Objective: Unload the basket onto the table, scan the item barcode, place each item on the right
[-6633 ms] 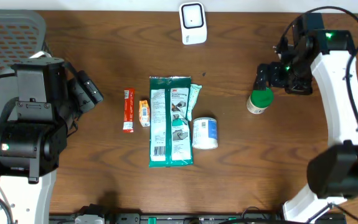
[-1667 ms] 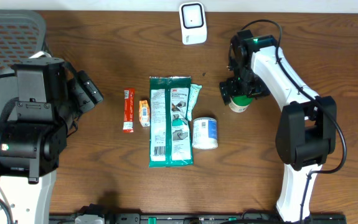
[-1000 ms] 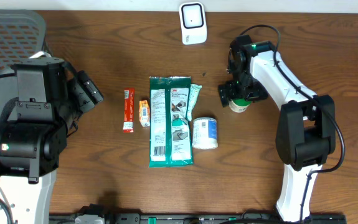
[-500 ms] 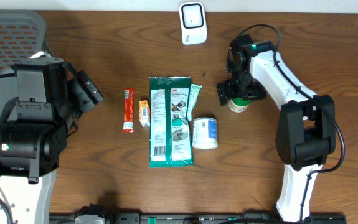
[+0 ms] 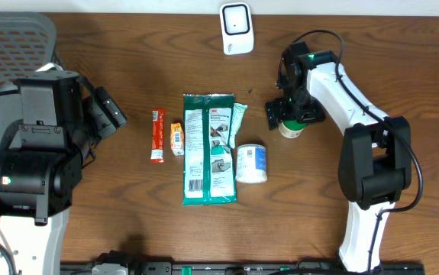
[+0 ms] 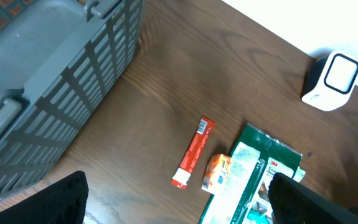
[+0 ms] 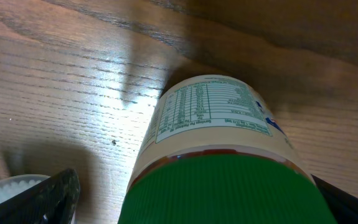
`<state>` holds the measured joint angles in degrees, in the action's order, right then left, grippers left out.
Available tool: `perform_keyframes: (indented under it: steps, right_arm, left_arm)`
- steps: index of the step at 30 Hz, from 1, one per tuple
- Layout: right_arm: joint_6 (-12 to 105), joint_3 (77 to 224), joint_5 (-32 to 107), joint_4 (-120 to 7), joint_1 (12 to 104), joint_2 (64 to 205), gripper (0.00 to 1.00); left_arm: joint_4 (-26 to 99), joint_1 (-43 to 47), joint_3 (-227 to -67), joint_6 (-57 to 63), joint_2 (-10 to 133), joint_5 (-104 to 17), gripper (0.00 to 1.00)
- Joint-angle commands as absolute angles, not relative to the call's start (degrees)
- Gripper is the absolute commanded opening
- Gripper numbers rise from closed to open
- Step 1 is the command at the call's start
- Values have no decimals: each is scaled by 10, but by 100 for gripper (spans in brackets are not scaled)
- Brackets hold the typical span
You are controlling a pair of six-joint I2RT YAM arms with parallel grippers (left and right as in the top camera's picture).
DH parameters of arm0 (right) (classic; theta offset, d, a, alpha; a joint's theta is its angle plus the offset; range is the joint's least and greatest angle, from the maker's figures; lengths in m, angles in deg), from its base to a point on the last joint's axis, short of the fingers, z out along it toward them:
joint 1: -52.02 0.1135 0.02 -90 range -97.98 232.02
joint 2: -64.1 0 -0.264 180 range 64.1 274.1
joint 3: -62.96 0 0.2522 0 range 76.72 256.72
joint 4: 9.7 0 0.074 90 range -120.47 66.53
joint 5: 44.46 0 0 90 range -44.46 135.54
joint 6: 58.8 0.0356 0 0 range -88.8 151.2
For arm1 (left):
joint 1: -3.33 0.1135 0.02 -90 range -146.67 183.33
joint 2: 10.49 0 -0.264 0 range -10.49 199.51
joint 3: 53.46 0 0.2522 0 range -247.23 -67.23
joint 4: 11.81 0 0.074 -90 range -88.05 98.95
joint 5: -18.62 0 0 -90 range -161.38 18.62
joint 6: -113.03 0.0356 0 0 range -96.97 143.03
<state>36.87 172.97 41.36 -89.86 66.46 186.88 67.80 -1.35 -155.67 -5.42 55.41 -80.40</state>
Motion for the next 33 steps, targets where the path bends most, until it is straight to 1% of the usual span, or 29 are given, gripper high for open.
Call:
perform_keyframes:
  steps: [1,14,21,30,32,33]
  right_arm:
    - [376,1726,403,-898,667,1852,99]
    - [389,1726,401,-898,667,1852,99]
    - [389,1726,401,-899,667,1852,90]
    - [393,1726,402,-886,667,1852,90]
    - [393,1726,402,-882,667,1852,88]
    - [393,1726,402,-880,667,1852,84]
  left_arm:
    - [679,-11,-1563,-48,554,-811,90]
    - [679,-11,-1563,-48,554,-811,90]
    - [679,-11,-1563,-48,554,-811,90]
    - [679,-11,-1563,-48,554,-811,90]
    - [679,-11,-1563,-48,554,-811,90]
    - [679,-11,-1563,-48,554,-811,90]
